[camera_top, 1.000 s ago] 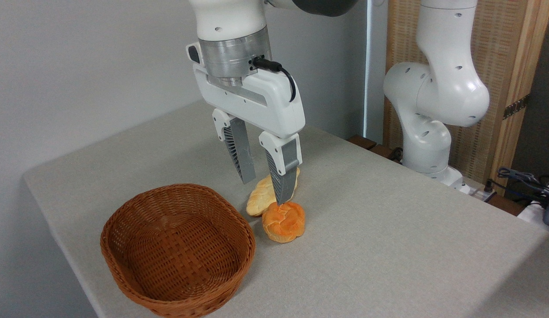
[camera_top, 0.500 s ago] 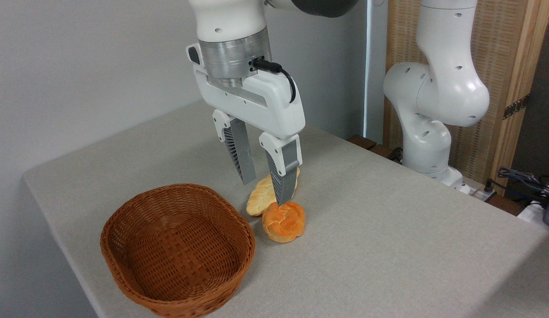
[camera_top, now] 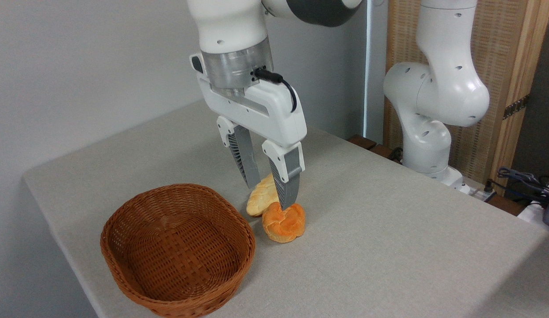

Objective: Put bread into the basket

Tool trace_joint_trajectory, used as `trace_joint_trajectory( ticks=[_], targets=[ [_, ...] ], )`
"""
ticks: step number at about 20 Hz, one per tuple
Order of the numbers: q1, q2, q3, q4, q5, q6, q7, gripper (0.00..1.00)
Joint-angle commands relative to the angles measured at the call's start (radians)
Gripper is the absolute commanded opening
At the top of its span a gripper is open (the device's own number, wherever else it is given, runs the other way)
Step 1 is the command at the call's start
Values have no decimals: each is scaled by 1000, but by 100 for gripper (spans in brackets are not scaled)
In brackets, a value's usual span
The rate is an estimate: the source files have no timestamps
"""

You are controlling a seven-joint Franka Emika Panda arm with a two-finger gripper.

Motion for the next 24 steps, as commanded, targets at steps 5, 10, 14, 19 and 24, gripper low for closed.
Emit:
trace_joint_trajectory(
  ticks=[5,10,14,19,24],
  targets=[
    [-1,-58,-6,-116,-16,39,94,100],
    [-35,-76,-7,-190,-18,93,106,100],
    [-56,-93,-7,-242,-16,125,106,100],
    [-81,-120,-7,-297,-16,164,106,100],
    [-93,-148,-7,-357,-16,210,106,100]
  ],
)
